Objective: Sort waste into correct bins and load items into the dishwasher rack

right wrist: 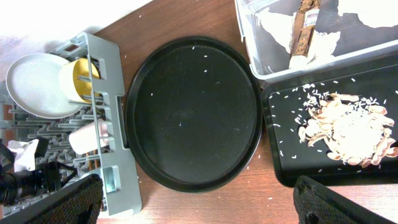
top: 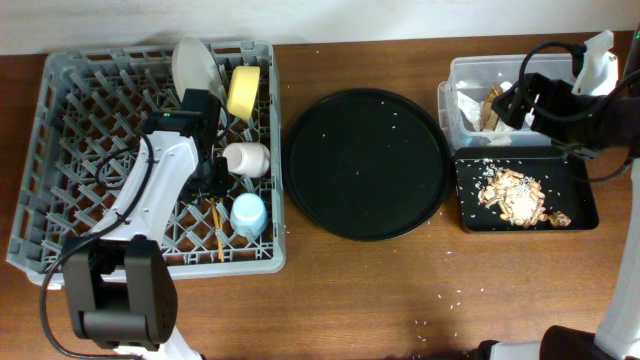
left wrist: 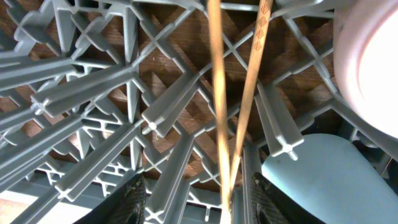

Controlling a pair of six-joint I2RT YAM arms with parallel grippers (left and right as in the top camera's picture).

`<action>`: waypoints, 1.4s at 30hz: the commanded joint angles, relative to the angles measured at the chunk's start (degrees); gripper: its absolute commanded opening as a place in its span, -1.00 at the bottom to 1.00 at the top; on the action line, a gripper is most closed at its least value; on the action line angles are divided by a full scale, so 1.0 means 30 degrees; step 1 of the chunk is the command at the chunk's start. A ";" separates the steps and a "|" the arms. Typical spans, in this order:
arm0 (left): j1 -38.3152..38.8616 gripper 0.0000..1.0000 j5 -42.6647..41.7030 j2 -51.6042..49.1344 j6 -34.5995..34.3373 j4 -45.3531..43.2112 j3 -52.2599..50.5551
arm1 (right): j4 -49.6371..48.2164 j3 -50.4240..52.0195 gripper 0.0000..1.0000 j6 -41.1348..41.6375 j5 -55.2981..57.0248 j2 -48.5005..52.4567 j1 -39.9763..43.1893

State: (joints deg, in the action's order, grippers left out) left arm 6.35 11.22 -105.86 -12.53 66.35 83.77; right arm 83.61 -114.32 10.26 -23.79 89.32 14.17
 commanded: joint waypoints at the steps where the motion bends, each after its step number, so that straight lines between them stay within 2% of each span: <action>1: -0.0007 0.10 -0.0379 0.0117 0.0226 0.0474 0.0823 | 0.0007 -0.0022 0.97 -0.0138 0.0175 0.0029 0.0029; 4: -0.0007 0.10 -0.1530 0.0313 0.0226 0.1938 0.2929 | 0.0000 -0.0022 0.97 -0.0138 0.0175 0.0029 0.0029; 9: 0.1253 0.08 -0.2528 0.1566 0.0313 0.5158 0.9187 | 0.0007 -0.0022 0.97 -0.0138 0.0175 0.0029 0.0029; 11: 0.2011 0.11 -0.2528 0.2106 0.0619 0.5195 1.0061 | 0.0007 -0.0022 0.97 -0.0138 0.0175 0.0029 0.0029; 14: 0.3548 0.31 -0.2528 0.3293 0.0648 0.4612 1.0491 | 0.0007 -0.0022 0.97 -0.0138 0.0168 0.0029 0.0036; 16: 0.4401 0.37 -0.2528 0.3861 0.0663 0.4590 1.0491 | 0.0000 -0.0022 0.97 -0.0138 0.0175 0.0029 0.0029; 22: 0.5078 0.40 -0.1821 0.6200 0.1086 0.5093 1.0491 | 0.0007 -0.0022 0.97 -0.0138 0.0175 0.0029 0.0029; 23: 0.5078 0.99 -0.1304 0.6477 0.1086 0.5450 1.0491 | 0.0007 -0.0022 0.97 -0.0138 0.0168 0.0029 0.0029; 27: 0.5078 0.99 0.0240 0.7089 0.1078 0.6921 1.0491 | 0.0007 -0.0022 0.97 -0.0138 0.0175 0.0029 0.0029; 38: 0.5085 0.99 0.0204 0.7082 0.1078 0.6936 1.0484 | 0.0007 -0.0015 0.97 -0.0138 0.0175 -0.0656 -0.0131; 40: 0.5085 0.99 0.0211 0.7082 0.1078 0.6929 1.0491 | 0.0000 0.0015 0.97 -0.0138 0.0175 -0.1865 -0.1100; 42: 0.5085 0.99 0.0204 0.7082 0.1078 0.6929 1.0484 | -0.0233 0.0211 0.97 -0.1515 0.2222 -0.3322 -0.2761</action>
State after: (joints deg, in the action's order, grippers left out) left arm 21.58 11.00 -84.64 -10.02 87.09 114.65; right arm 83.48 -114.08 10.04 -23.05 86.76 11.53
